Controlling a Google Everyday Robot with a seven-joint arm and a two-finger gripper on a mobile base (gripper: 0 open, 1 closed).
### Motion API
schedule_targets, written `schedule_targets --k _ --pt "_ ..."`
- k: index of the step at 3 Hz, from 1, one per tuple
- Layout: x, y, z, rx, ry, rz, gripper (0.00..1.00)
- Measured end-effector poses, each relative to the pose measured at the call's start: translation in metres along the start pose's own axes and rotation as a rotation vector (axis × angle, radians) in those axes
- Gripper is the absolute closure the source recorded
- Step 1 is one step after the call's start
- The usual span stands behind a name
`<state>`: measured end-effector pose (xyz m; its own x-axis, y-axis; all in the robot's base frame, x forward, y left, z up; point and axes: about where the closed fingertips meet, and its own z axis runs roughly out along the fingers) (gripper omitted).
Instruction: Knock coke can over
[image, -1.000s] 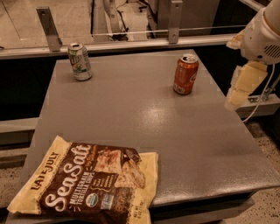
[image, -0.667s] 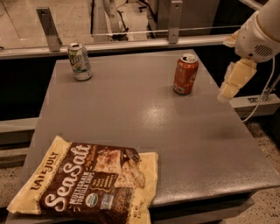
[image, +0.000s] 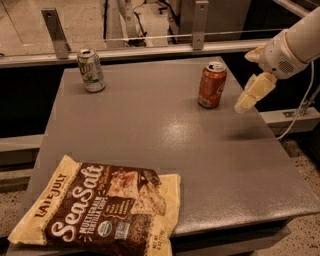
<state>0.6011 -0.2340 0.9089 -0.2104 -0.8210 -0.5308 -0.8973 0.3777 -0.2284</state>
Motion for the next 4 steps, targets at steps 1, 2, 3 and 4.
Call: schedule_targets --k 1,2,3,4 --pt "-0.003 -0.003 0.025 -0.056 -0.141 0.044 0.00" --pt "-0.012 0.004 0.041 -0.111 -0.265 0.074 0.00" --pt "-0.031 0.020 0.055 -0.174 -0.367 0.092 0.00" --pt "-0.057 0.041 0.064 -0.236 -0.448 0.084 0.00"
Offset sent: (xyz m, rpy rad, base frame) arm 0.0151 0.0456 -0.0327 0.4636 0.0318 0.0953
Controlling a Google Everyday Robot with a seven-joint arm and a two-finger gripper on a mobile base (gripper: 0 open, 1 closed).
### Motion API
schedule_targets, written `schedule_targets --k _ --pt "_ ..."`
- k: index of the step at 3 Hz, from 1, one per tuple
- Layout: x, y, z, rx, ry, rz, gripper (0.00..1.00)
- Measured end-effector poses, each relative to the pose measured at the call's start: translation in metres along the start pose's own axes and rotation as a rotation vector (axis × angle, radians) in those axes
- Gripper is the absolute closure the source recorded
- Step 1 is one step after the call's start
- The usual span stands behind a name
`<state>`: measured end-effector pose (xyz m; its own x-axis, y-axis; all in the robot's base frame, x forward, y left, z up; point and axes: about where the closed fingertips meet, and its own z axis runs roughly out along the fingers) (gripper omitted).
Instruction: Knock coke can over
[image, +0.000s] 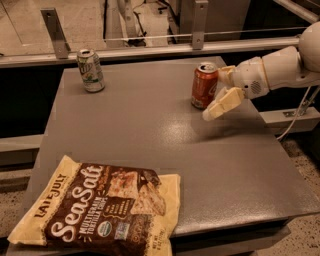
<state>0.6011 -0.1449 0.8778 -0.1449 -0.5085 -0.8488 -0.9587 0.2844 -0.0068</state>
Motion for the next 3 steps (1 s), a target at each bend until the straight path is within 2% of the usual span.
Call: schedule_targets --k 1,2,3 --pt "-0.032 0.028 0.020 -0.079 -0.079 -0.035 0.00" --pt "-0.063 0.049 0.027 -0.130 -0.141 -0.082 0.00" --pt "-0.081 0.061 0.029 -0.157 -0.176 -0.108 0.00"
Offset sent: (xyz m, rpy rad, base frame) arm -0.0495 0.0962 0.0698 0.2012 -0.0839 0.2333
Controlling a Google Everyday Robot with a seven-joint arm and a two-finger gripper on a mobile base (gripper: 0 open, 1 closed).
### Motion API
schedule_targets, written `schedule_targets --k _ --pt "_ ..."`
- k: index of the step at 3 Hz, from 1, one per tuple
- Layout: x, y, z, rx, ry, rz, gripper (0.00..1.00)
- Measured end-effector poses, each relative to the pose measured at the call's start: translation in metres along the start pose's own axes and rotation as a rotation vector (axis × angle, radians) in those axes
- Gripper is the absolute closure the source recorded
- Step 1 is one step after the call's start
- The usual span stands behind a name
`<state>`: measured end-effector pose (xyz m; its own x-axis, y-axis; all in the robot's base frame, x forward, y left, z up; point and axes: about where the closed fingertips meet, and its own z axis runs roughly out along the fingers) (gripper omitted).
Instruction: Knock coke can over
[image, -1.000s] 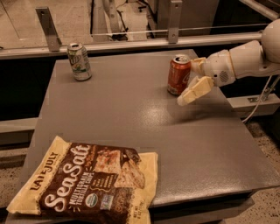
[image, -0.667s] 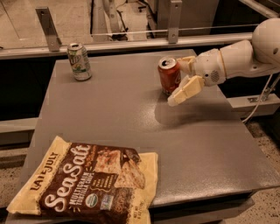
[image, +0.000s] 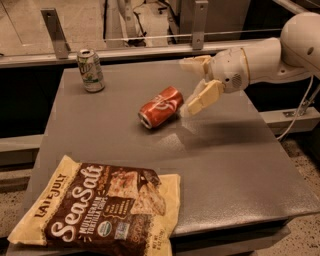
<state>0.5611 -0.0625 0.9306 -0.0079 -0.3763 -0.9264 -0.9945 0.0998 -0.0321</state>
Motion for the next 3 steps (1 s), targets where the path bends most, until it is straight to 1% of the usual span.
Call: schedule_targets --k 1,2,3 --pt "-0.007 0.005 0.001 -0.004 -0.016 -0.009 0.00" --pt "-0.009 0.005 -0.004 0.010 -0.024 -0.011 0.00" --pt "-0.006 -0.001 -0.024 0.045 -0.032 -0.029 0.00"
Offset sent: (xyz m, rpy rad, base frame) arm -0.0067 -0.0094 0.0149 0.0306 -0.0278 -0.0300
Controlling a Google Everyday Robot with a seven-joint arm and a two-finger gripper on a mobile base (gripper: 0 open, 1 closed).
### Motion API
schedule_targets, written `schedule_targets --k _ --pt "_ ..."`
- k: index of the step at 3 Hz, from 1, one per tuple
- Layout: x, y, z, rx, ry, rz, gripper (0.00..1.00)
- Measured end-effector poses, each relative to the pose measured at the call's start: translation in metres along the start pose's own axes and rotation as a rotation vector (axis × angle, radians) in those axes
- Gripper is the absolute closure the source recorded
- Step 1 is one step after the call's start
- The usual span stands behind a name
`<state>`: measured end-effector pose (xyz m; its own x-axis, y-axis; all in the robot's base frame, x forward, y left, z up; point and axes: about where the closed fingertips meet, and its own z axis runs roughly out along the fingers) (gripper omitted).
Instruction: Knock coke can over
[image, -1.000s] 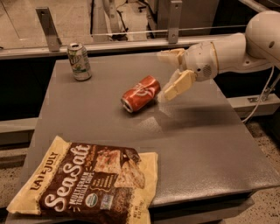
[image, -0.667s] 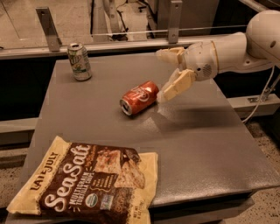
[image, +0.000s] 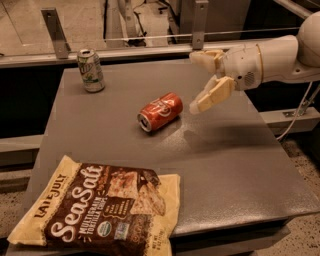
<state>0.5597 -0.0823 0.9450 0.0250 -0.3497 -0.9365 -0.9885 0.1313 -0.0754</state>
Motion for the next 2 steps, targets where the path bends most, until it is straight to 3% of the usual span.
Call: schedule_targets --k 1,2 --pt "0.0026 -0.0168 -0.0344 0.051 0.024 -0.050 0.00" --pt "-0.0041 -0.0223 -0.0436 0.071 0.022 -0.068 0.00"
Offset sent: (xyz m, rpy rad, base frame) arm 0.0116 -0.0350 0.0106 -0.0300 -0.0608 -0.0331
